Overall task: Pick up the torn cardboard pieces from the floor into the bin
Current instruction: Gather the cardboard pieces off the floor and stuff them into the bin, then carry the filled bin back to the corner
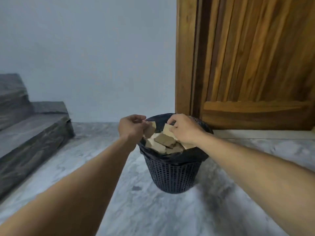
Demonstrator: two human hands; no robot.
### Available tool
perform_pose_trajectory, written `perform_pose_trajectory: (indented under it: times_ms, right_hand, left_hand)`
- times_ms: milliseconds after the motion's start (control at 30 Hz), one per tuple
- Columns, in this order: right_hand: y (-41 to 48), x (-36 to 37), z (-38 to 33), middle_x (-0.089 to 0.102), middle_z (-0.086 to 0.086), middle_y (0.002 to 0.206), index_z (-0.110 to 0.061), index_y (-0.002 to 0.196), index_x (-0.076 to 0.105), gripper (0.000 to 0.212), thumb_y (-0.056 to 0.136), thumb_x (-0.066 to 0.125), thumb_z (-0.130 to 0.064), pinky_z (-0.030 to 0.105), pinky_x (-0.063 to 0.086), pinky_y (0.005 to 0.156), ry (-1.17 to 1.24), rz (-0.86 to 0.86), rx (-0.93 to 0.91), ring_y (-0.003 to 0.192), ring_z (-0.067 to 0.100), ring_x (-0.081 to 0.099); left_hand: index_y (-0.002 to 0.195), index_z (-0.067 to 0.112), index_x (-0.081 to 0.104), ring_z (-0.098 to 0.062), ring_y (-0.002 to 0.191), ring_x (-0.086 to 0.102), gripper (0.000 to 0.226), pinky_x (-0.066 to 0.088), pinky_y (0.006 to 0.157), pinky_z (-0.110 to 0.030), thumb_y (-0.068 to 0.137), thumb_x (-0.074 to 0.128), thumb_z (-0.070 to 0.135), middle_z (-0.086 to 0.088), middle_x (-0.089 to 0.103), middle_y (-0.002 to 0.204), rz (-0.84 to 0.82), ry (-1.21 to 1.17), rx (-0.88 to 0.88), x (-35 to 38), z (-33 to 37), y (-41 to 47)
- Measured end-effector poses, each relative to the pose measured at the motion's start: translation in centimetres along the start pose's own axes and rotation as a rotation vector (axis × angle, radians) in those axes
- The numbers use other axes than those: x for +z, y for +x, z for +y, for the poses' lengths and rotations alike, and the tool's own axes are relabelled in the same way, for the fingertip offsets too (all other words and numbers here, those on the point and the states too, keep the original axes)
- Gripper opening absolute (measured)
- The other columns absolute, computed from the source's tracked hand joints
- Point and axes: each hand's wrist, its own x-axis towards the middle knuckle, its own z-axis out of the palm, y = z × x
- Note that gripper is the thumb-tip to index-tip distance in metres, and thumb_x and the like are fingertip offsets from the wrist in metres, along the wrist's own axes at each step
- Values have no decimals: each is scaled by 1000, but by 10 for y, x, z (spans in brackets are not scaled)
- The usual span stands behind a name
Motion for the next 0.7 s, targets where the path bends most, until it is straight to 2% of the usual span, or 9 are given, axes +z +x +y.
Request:
perform_pose_trajectory:
  times_ms: [100, 233, 267, 333, 400, 467, 533, 600, 700]
  right_hand:
    - [13, -7, 26, 69, 0, 122, -21, 121, 70, 22, 104, 56, -22, 36, 55, 85, 24, 90, 56, 104, 20, 64]
    - [16, -17, 59, 72, -3, 105, -25, 106, 73, 19, 102, 54, -26, 33, 51, 70, -88, 190, 83, 94, 21, 66]
    - [16, -18, 68, 71, -1, 108, -24, 109, 72, 20, 101, 54, -25, 33, 49, 73, -111, 220, 95, 101, 23, 64]
    - [18, -18, 89, 64, 3, 126, -19, 127, 67, 29, 100, 57, -23, 37, 46, 93, -167, 238, 142, 121, 27, 53]
    - [21, -17, 109, 51, 7, 143, -20, 145, 52, 49, 98, 59, -26, 46, 39, 109, -195, 192, 270, 134, 32, 41]
    - [19, -16, 123, 37, 7, 157, -28, 158, 30, 69, 96, 59, -30, 52, 37, 114, -81, 69, 417, 142, 35, 35]
    - [14, -14, 131, 27, 4, 165, -36, 162, 12, 78, 98, 55, -26, 50, 38, 114, 172, -38, 502, 145, 34, 35]
    - [10, -10, 133, 24, 0, 167, -48, 160, 4, 80, 101, 48, -16, 54, 49, 103, 469, -78, 579, 139, 38, 43]
    - [15, -2, 133, 25, 2, 166, -49, 159, 2, 84, 103, 42, -3, 54, 58, 87, 765, -67, 634, 137, 37, 45]
  left_hand:
    - [84, 20, 76, -19, 87, 74, 10, 59, 84, -34, 80, 83, 15, 2, 77, 86, -1, 179, 85, 39, 0, 10]
    - [114, 22, 75, -12, 92, 63, 24, 48, 83, -24, 91, 71, 28, 4, 74, 108, -25, 638, 262, 55, -9, 11]
    - [123, 24, 71, -15, 99, 62, 32, 49, 87, -28, 92, 67, 29, 2, 71, 117, -33, 747, 296, 55, -14, 13]
    - [139, 27, 59, -30, 119, 55, 48, 50, 99, -42, 91, 62, 30, -7, 61, 132, -59, 931, 313, 52, -27, 22]
    - [150, 26, 44, -39, 126, 49, 60, 46, 106, -48, 91, 58, 22, -16, 50, 139, -82, 996, 207, 47, -37, 31]
    - [147, 21, 40, -42, 121, 53, 61, 47, 99, -46, 88, 52, 8, -22, 51, 136, -96, 933, 77, 41, -41, 35]
    - [133, 15, 47, -38, 106, 58, 50, 50, 87, -42, 85, 46, -1, -17, 60, 120, -85, 761, -19, 35, -49, 39]
    - [128, 14, 54, -35, 96, 59, 53, 53, 76, -40, 82, 40, -7, -13, 64, 108, -71, 501, -120, 27, -58, 48]
    - [126, 11, 57, -35, 84, 63, 63, 52, 48, -30, 77, 32, -19, -21, 66, 105, -124, 171, -234, 24, -66, 62]
